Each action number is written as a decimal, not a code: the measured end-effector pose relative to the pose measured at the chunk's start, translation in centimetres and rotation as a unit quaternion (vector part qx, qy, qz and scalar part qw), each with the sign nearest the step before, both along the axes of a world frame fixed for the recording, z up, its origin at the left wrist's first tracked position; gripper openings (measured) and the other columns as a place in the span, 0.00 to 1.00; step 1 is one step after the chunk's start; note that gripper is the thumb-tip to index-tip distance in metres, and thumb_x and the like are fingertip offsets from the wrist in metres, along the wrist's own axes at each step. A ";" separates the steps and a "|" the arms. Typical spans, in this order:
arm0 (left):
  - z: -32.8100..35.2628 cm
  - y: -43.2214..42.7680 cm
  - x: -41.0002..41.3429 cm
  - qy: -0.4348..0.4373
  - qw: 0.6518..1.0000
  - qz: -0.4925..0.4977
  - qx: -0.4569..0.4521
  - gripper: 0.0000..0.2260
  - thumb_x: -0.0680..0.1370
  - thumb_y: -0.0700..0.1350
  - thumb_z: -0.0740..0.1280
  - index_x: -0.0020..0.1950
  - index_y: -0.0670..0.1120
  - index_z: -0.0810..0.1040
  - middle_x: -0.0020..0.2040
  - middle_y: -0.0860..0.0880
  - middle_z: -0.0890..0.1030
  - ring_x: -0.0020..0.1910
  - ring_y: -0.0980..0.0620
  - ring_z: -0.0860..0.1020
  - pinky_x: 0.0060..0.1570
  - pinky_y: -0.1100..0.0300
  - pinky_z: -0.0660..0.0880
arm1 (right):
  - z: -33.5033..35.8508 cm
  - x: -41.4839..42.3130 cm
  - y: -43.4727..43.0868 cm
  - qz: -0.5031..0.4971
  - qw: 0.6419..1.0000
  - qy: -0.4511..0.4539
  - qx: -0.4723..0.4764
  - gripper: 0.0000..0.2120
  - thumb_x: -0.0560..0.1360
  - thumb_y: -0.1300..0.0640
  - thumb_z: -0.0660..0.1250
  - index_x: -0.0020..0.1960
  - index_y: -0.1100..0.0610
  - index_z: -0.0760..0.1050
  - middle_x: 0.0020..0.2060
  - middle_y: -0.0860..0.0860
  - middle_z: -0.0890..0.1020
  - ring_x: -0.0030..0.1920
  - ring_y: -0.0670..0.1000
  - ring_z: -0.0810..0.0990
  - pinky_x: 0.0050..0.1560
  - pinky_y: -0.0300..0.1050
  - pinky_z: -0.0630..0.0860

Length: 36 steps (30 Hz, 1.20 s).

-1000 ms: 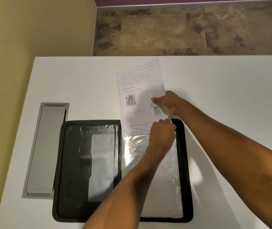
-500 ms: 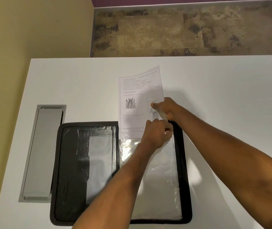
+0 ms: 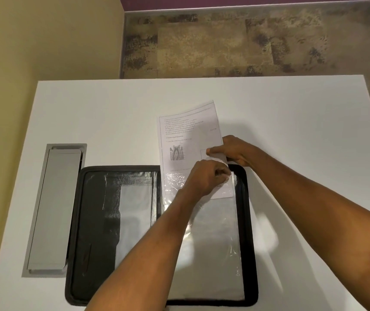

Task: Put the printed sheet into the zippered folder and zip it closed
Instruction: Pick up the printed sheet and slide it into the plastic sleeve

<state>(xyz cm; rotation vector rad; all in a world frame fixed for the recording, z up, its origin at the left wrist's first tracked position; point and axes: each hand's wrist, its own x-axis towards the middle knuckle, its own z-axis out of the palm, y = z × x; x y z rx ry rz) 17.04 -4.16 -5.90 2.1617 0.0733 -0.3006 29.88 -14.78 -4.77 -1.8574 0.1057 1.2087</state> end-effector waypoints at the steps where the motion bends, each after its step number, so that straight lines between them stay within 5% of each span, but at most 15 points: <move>1: 0.0 0.1 0.1 0.002 1.000 0.001 0.003 0.07 0.76 0.45 0.74 0.53 0.48 0.89 0.49 0.50 0.89 0.45 0.53 0.85 0.54 0.51 0.81 | 0.2 0.2 0.1 -0.021 1.000 0.007 0.007 0.12 0.75 0.53 0.76 0.56 0.55 0.82 0.53 0.54 0.87 0.54 0.57 0.86 0.60 0.54 0.82; 5: 0.1 0.1 0.8 0.012 1.000 0.014 -0.015 0.07 0.77 0.42 0.73 0.54 0.46 0.88 0.50 0.49 0.88 0.47 0.52 0.85 0.53 0.55 0.81 | 0.2 0.7 0.0 -0.070 0.996 -0.054 -0.001 0.09 0.81 0.55 0.68 0.46 0.60 0.81 0.44 0.51 0.85 0.46 0.53 0.82 0.50 0.47 0.79; 10: -0.4 -0.2 1.2 0.008 0.998 0.051 -0.048 0.07 0.76 0.38 0.73 0.51 0.44 0.89 0.47 0.49 0.89 0.45 0.55 0.85 0.50 0.65 0.78 | -0.4 0.9 -1.5 -0.051 0.995 -0.083 -0.006 0.04 0.78 0.57 0.73 0.51 0.57 0.85 0.50 0.54 0.87 0.50 0.55 0.85 0.56 0.49 0.83; 16: -0.6 -0.4 1.2 -0.002 0.997 0.065 -0.051 0.05 0.77 0.40 0.74 0.51 0.44 0.89 0.48 0.48 0.89 0.47 0.53 0.85 0.54 0.61 0.80 | 0.2 1.0 -3.5 0.079 0.996 -0.033 -0.038 0.11 0.76 0.62 0.74 0.59 0.62 0.83 0.53 0.53 0.86 0.52 0.55 0.86 0.52 0.44 0.84; 23: -0.7 -0.5 1.5 0.015 0.998 0.032 -0.045 0.07 0.76 0.37 0.73 0.51 0.45 0.89 0.44 0.50 0.88 0.44 0.56 0.85 0.49 0.64 0.80 | -1.1 2.3 -1.5 -0.112 0.992 -0.066 0.008 0.13 0.77 0.61 0.74 0.62 0.59 0.81 0.58 0.56 0.85 0.57 0.57 0.85 0.61 0.55 0.82; 31: -1.2 -0.5 1.4 -0.010 0.999 0.044 -0.029 0.06 0.76 0.40 0.75 0.52 0.47 0.89 0.46 0.51 0.89 0.42 0.61 0.84 0.50 0.65 0.80 | -0.3 1.2 -2.9 0.005 1.000 -0.016 0.023 0.20 0.77 0.67 0.72 0.68 0.58 0.78 0.57 0.56 0.86 0.56 0.59 0.85 0.57 0.56 0.84; 36: -0.9 -0.6 1.2 0.003 0.998 0.049 -0.034 0.07 0.76 0.40 0.76 0.52 0.49 0.89 0.45 0.52 0.89 0.42 0.61 0.84 0.49 0.64 0.80 | 0.2 1.3 -3.5 0.099 0.995 0.016 -0.022 0.14 0.73 0.66 0.75 0.59 0.61 0.83 0.53 0.57 0.87 0.53 0.58 0.87 0.58 0.54 0.84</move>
